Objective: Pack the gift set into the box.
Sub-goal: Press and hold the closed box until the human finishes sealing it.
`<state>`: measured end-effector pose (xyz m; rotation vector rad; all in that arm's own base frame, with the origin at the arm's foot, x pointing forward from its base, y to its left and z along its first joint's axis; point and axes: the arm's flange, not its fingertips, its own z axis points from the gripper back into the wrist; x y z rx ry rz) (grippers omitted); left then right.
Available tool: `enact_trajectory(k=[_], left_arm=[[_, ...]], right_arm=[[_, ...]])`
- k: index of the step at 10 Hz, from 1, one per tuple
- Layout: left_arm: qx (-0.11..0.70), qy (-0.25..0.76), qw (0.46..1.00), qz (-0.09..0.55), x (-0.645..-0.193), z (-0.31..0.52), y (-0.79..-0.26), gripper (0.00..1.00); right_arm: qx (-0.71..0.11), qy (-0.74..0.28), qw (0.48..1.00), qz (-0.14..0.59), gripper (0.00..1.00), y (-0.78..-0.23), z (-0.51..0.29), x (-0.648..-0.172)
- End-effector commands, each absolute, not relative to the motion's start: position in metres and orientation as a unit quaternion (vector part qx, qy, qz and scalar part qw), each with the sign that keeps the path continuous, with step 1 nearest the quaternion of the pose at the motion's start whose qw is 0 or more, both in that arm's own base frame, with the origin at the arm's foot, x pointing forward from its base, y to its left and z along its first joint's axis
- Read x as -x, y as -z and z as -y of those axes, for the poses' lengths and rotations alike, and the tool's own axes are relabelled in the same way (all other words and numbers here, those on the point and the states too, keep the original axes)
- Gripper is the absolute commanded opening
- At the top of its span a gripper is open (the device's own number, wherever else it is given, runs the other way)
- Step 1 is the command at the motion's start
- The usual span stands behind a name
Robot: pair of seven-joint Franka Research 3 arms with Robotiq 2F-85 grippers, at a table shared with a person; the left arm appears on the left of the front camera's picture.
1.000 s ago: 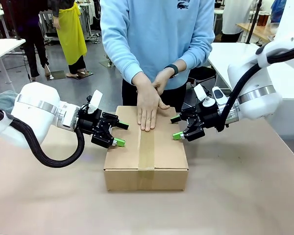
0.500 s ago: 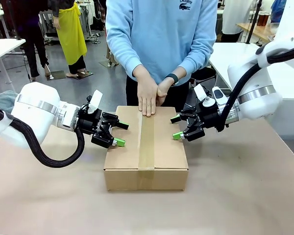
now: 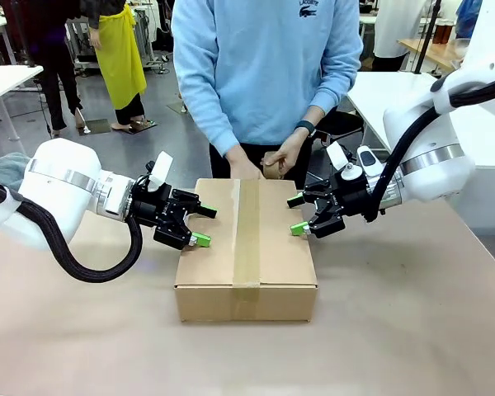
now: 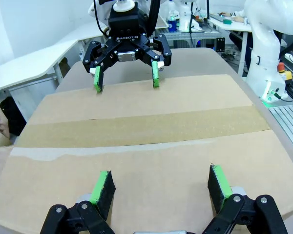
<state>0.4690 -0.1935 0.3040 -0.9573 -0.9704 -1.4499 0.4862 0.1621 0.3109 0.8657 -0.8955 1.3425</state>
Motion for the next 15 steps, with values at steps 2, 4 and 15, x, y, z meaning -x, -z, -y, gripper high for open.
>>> enact_trajectory(k=[2,4,15], left_arm=[[0.403,0.614,0.542,0.409,-0.467,0.193,-0.302,1.0],[0.403,0.614,0.542,0.409,-0.467,0.193,-0.302,1.0],[0.471,0.415,0.424,0.652,-0.393,-0.013,-0.375,1.0]], right_arm=[[-0.369,-0.581,0.613,0.388,1.0,-0.31,-0.162,-0.486],[-0.369,-0.581,0.613,0.388,1.0,-0.31,-0.162,-0.486],[-0.569,-0.385,0.398,0.608,1.0,-0.353,0.037,-0.43]])
